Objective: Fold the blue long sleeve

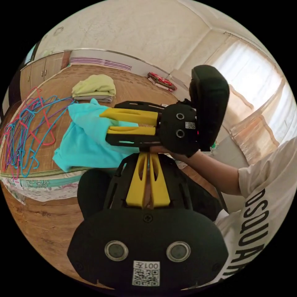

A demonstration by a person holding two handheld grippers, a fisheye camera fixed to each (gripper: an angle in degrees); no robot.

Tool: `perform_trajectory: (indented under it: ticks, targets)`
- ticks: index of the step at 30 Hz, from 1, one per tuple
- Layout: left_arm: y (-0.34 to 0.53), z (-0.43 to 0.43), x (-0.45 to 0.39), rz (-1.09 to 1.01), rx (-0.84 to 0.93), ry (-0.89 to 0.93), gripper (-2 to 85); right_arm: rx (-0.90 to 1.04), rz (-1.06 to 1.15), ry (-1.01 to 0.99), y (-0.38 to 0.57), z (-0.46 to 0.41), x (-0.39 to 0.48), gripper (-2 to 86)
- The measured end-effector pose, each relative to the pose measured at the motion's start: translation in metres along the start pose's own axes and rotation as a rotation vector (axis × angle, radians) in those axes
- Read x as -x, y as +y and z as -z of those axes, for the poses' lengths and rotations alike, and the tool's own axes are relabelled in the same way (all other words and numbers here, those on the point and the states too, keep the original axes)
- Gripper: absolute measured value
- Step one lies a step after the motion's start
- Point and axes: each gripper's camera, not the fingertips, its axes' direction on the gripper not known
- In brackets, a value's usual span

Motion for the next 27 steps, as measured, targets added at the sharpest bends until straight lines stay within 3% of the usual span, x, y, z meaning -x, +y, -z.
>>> perform_trajectory:
  ticks: [2, 7, 12, 16, 21, 23, 27]
  targets:
    - [-0.002, 0.007, -0.001, -0.042, 0.059, -0.072, -1.0, 0.013, 0.018, 0.024, -0.01, -0.001, -0.001, 9.6]
    - [-0.01, -0.003, 0.004, -0.124, 0.315, -0.508, -1.0, 0.132, 0.301, 0.189, -0.048, -0.009, 0.01, 12.7]
    - [-0.01, 0.002, 0.018, -0.033, 0.252, -0.527, -1.0, 0.157, 0.41, 0.098, -0.086, -0.016, -0.001, 13.8]
    - [-0.001, 0.003, 0.034, 0.055, 0.188, -0.498, -1.0, 0.029, 0.22, -0.065, -0.115, 0.004, -0.037, 8.3]
    - [0.015, -0.012, 0.053, 0.155, 0.273, -0.491, -1.0, 0.135, 0.074, -0.059, -0.097, -0.001, -0.065, 8.2]
    - [0.02, -0.009, 0.045, 0.124, 0.243, -0.517, -0.4, 0.171, 0.034, -0.09, -0.076, 0.001, -0.066, 9.0]
    - [0.025, -0.013, 0.003, -0.167, 0.165, -0.647, 0.9, 0.261, -0.099, -0.192, -0.025, -0.002, -0.057, 11.5]
